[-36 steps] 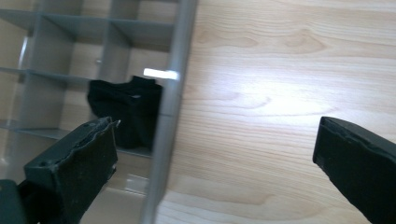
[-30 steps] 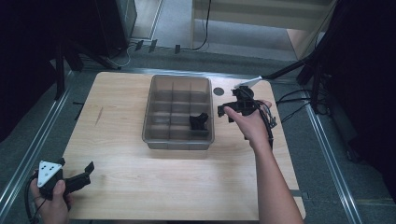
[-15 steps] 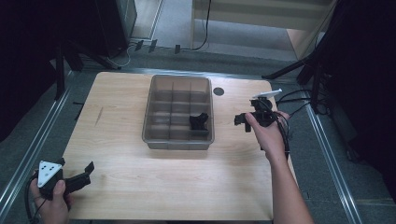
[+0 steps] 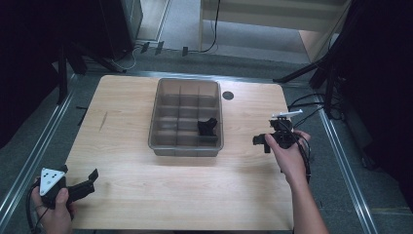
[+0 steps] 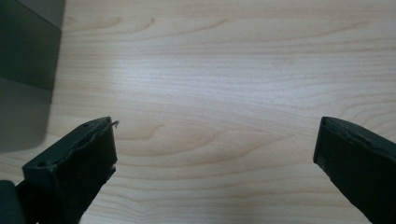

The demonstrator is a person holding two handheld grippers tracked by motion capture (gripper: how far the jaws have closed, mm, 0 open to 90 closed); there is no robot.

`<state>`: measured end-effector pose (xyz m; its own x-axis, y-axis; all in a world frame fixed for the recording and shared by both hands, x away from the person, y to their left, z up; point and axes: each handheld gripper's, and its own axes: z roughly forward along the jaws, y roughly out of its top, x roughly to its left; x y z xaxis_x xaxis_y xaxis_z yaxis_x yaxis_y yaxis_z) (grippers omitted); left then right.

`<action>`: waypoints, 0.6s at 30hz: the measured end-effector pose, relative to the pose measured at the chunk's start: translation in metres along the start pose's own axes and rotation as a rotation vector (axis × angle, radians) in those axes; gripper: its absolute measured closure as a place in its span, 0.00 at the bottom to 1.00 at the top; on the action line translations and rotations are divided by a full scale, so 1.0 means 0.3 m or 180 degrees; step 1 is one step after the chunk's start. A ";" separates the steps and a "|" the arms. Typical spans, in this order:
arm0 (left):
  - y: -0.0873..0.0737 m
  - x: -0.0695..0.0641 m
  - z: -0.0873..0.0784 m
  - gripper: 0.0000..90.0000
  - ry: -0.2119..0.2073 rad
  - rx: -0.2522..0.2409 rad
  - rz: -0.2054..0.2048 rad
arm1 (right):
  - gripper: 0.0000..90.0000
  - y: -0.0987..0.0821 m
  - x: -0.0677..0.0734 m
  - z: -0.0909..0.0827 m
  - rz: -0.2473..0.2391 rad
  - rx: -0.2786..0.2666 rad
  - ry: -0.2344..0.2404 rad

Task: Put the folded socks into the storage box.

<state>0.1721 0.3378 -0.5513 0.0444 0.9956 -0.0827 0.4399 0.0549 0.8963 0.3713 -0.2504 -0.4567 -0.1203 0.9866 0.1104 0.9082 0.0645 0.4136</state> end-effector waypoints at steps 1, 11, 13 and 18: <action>0.000 0.000 0.000 0.00 0.0000 0.0000 0.0000 | 0.00 0.000 0.000 0.000 0.0000 0.0000 0.0000; 0.000 -0.001 -0.001 0.00 0.0004 0.0008 0.0020 | 0.00 -0.121 -0.066 0.012 -0.0001 -0.0178 0.0030; 0.000 -0.001 0.000 0.00 0.0004 0.0009 0.0019 | 0.00 -0.147 -0.077 0.007 0.0030 -0.0302 0.0053; 0.000 -0.002 0.000 0.00 0.0004 0.0011 0.0019 | 0.00 -0.220 -0.087 0.001 -0.0037 -0.0570 0.0130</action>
<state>0.1721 0.3373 -0.5513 0.0457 0.9960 -0.0768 0.4427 0.0487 0.8953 0.3145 -0.2804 -0.4871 -0.1498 0.9788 0.1398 0.8211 0.0444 0.5691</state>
